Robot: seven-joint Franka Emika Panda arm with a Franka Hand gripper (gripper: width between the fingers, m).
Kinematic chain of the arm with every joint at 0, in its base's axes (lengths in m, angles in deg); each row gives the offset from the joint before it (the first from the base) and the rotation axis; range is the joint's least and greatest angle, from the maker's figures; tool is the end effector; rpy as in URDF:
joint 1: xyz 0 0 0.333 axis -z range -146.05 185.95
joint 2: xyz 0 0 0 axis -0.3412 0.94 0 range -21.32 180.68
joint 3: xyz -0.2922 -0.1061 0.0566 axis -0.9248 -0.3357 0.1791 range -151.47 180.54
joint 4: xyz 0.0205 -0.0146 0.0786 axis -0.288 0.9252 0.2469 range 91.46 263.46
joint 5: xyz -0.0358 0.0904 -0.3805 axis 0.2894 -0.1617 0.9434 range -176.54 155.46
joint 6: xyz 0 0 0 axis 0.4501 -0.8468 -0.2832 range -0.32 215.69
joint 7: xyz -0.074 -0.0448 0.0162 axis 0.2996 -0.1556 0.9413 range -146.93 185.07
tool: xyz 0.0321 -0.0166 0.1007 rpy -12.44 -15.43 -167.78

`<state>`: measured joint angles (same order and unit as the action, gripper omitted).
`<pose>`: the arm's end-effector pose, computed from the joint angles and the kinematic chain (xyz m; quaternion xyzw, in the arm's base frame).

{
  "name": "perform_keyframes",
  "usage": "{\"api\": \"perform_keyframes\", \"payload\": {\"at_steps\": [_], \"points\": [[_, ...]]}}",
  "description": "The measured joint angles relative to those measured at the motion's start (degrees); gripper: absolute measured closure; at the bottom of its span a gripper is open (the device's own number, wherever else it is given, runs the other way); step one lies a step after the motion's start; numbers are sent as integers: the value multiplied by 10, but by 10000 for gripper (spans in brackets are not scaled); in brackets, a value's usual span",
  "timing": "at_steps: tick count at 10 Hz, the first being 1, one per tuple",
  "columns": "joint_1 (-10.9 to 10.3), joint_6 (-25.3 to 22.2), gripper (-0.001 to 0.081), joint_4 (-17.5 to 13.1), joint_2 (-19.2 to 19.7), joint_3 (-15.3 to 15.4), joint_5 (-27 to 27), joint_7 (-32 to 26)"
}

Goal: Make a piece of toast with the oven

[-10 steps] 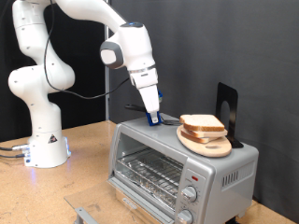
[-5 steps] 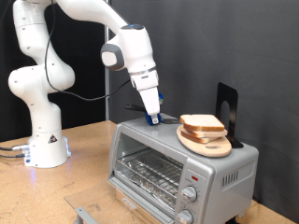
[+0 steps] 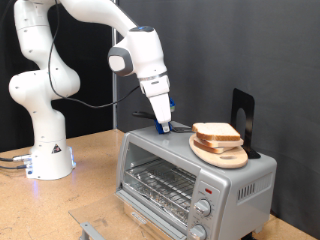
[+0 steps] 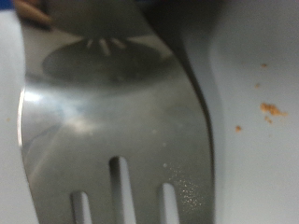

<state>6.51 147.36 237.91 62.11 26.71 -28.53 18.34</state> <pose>0.3917 0.1809 0.3722 -0.9847 -0.1065 -0.1019 0.0929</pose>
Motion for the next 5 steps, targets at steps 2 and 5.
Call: {"api": "perform_keyframes", "payload": {"at_steps": [2, 5], "points": [[0, 0, 313, 0, 0, 1, 0, 1], [0, 0, 313, 0, 0, 1, 1, 4]]}}
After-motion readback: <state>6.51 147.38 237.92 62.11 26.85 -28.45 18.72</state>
